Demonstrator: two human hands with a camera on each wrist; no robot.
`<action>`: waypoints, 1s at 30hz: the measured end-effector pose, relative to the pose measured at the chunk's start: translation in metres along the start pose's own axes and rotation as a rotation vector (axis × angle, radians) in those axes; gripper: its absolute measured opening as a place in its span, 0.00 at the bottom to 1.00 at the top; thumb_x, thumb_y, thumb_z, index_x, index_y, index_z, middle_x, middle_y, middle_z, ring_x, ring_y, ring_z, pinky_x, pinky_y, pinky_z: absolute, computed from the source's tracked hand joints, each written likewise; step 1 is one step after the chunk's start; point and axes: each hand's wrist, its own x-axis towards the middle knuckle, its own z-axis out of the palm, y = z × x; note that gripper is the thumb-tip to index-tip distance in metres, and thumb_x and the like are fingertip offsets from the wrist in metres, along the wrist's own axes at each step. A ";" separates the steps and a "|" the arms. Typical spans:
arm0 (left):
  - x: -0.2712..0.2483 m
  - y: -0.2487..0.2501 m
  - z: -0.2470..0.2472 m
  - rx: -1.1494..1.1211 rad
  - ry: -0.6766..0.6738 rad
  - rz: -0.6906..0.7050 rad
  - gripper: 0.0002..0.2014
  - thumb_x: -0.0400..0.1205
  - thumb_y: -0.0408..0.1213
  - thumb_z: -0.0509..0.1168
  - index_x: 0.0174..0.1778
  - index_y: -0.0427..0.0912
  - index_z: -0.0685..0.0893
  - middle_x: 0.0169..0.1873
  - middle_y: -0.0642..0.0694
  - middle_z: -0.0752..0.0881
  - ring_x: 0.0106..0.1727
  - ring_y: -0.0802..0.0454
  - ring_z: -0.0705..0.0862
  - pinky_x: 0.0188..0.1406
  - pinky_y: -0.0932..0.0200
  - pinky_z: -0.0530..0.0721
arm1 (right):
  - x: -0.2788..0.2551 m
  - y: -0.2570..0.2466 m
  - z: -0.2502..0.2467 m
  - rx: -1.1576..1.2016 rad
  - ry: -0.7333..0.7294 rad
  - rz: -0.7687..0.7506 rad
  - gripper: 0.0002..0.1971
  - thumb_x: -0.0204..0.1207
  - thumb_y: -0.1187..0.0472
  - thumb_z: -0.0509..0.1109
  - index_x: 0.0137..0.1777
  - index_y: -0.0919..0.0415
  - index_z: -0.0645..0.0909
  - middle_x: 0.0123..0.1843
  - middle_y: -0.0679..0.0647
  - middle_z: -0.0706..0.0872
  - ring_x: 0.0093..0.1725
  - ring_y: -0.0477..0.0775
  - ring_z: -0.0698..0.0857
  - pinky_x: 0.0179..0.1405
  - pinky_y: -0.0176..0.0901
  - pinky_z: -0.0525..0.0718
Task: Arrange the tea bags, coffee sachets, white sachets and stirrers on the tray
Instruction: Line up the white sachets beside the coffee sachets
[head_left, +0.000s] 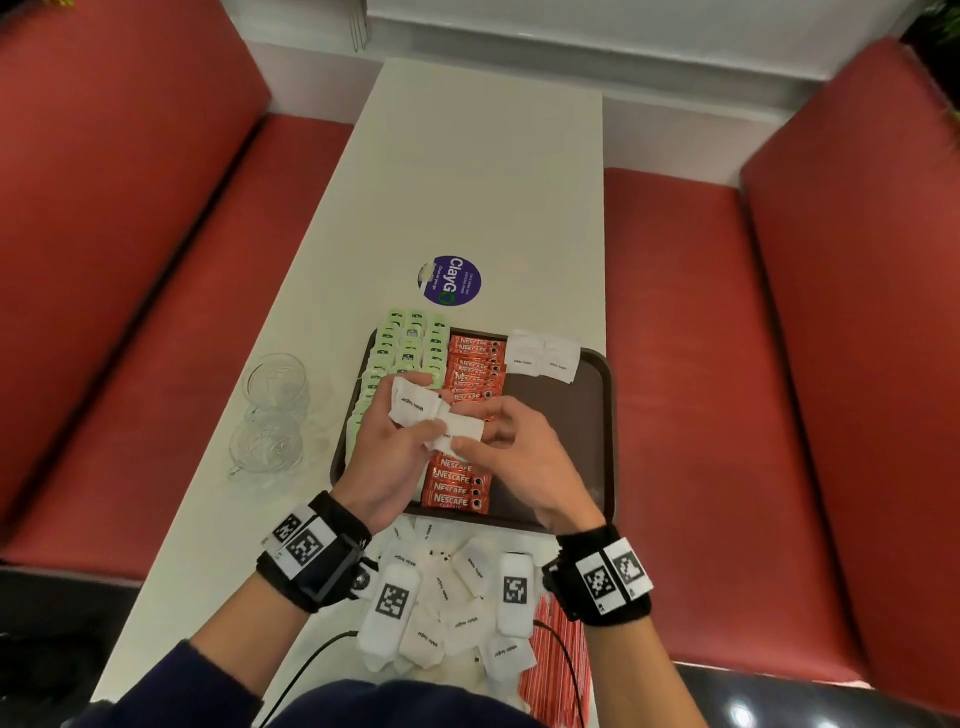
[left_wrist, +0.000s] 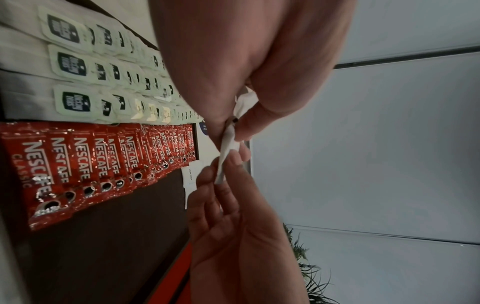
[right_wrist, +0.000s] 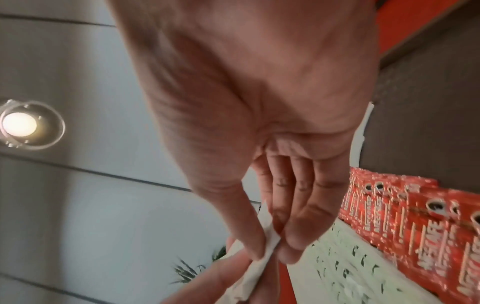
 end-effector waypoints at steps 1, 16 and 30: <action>-0.001 0.001 0.000 -0.019 0.001 0.001 0.30 0.83 0.08 0.59 0.73 0.43 0.79 0.55 0.39 0.88 0.58 0.45 0.90 0.47 0.54 0.91 | -0.003 0.001 0.001 0.035 0.012 0.003 0.16 0.81 0.58 0.85 0.66 0.49 0.88 0.51 0.52 0.97 0.52 0.56 0.97 0.57 0.53 0.96; -0.020 -0.007 -0.008 0.274 -0.102 0.033 0.09 0.89 0.47 0.74 0.52 0.45 0.87 0.39 0.37 0.80 0.32 0.51 0.76 0.35 0.53 0.75 | -0.025 -0.014 0.004 0.148 0.141 -0.128 0.13 0.82 0.62 0.84 0.64 0.56 0.88 0.52 0.57 0.97 0.49 0.61 0.98 0.55 0.55 0.96; 0.000 -0.015 -0.003 0.475 0.010 0.205 0.13 0.94 0.50 0.65 0.50 0.46 0.84 0.30 0.46 0.83 0.28 0.50 0.77 0.27 0.57 0.76 | -0.016 -0.004 -0.006 0.030 0.218 -0.049 0.07 0.82 0.58 0.84 0.54 0.58 0.91 0.41 0.56 0.96 0.42 0.58 0.97 0.49 0.49 0.95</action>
